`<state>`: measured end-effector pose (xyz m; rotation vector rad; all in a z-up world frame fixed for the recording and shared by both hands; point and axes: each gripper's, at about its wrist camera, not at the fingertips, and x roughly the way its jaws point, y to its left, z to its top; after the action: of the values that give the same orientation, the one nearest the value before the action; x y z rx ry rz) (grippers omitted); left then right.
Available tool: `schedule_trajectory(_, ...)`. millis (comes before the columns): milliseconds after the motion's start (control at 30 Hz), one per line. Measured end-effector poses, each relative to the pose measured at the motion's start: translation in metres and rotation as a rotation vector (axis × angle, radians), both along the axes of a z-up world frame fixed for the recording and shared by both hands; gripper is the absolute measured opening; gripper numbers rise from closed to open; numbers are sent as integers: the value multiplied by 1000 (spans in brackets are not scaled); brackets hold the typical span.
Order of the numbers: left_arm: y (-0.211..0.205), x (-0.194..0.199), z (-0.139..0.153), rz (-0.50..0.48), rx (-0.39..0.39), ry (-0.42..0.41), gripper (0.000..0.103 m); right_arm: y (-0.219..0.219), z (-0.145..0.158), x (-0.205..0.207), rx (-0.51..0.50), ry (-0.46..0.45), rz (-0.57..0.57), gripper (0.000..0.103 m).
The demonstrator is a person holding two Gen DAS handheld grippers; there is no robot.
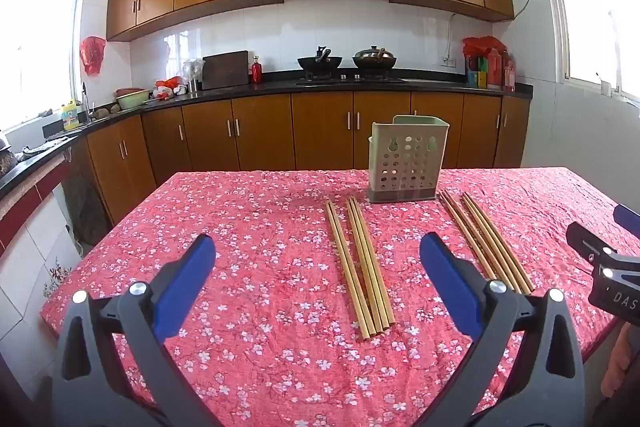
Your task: Organize utensils
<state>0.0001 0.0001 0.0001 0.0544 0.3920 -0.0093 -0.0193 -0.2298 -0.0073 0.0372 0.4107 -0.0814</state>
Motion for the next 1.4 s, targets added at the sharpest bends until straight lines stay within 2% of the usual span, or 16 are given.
schedule_trajectory(1400,0,-1,0,-3,0,-3,99,-3,-2,-1,6,2,1,101)
